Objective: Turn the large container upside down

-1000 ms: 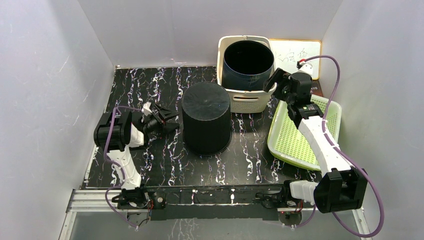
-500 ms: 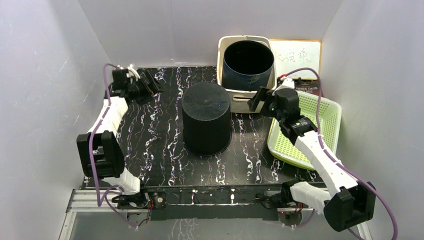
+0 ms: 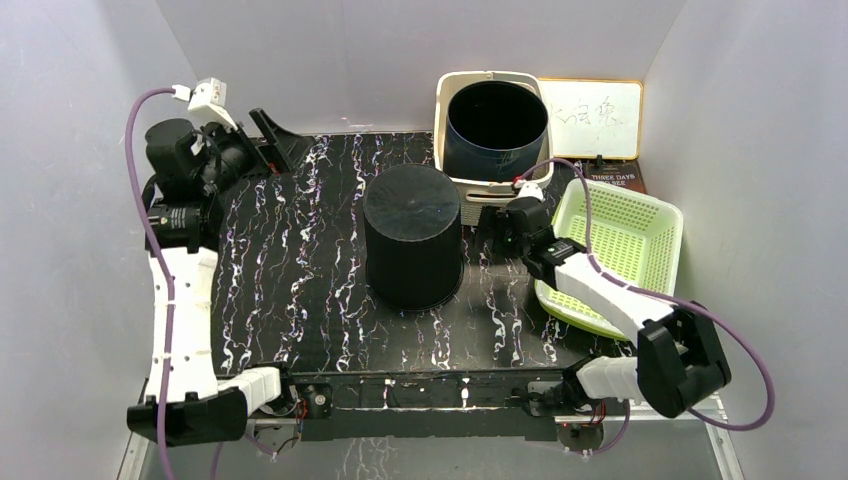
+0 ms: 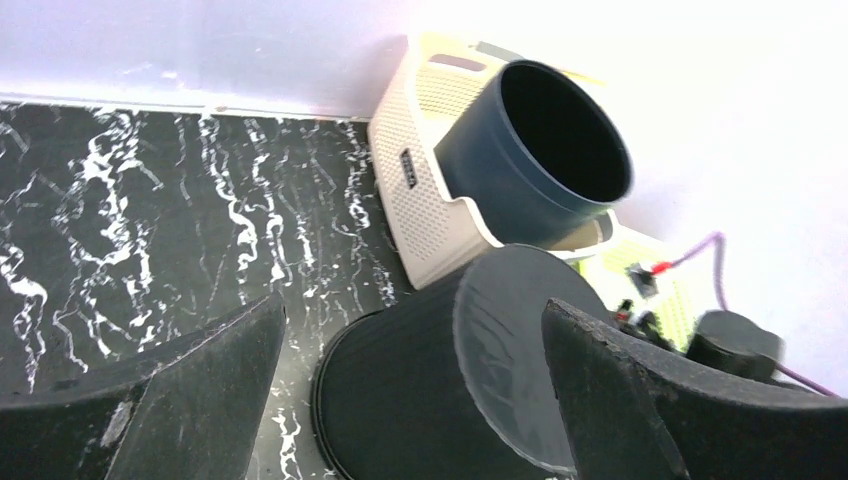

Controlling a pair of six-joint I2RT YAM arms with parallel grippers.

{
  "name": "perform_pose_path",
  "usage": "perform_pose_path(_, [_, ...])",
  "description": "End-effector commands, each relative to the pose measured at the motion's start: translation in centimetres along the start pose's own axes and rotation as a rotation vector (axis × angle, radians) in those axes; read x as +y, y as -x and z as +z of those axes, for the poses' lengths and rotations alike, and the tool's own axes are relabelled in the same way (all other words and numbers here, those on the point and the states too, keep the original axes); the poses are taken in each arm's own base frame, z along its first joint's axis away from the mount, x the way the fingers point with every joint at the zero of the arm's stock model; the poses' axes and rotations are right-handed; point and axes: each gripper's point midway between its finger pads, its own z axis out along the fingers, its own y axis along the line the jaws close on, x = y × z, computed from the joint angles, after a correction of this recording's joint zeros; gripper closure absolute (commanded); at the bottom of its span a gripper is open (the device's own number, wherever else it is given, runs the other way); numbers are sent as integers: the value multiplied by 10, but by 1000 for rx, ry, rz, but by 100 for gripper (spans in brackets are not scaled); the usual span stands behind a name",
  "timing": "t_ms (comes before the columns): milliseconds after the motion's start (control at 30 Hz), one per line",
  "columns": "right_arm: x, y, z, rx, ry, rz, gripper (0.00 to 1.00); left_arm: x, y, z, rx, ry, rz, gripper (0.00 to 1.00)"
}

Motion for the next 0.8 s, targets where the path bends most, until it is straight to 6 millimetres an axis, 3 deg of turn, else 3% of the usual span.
perform_pose_path(0, [35, 13, 10, -67, 56, 3, 15, -36, 4, -24, -18, -132, 32, 2])
perform_pose_path(167, [69, -19, 21, -1, 82, -50, 15, -53, 4, -44, -35, -175, 53, 2])
perform_pose_path(333, [107, -35, 37, 42, 150, -40, 15, -69, 4, -57, -64, -232, 51, 2])
perform_pose_path(500, [179, -22, 62, 23, 249, -58, 14, -71, -2, -61, -67, -246, 56, 2])
perform_pose_path(600, [215, -17, 92, 21, 288, -62, 14, -71, -3, -62, -69, -249, 54, 2])
perform_pose_path(700, [241, 0, 117, -18, 304, -59, 14, -69, -4, -60, -59, -237, 56, 2])
perform_pose_path(767, [248, 2, 132, -22, 290, -72, 14, -67, -6, -61, -49, -227, 60, 2])
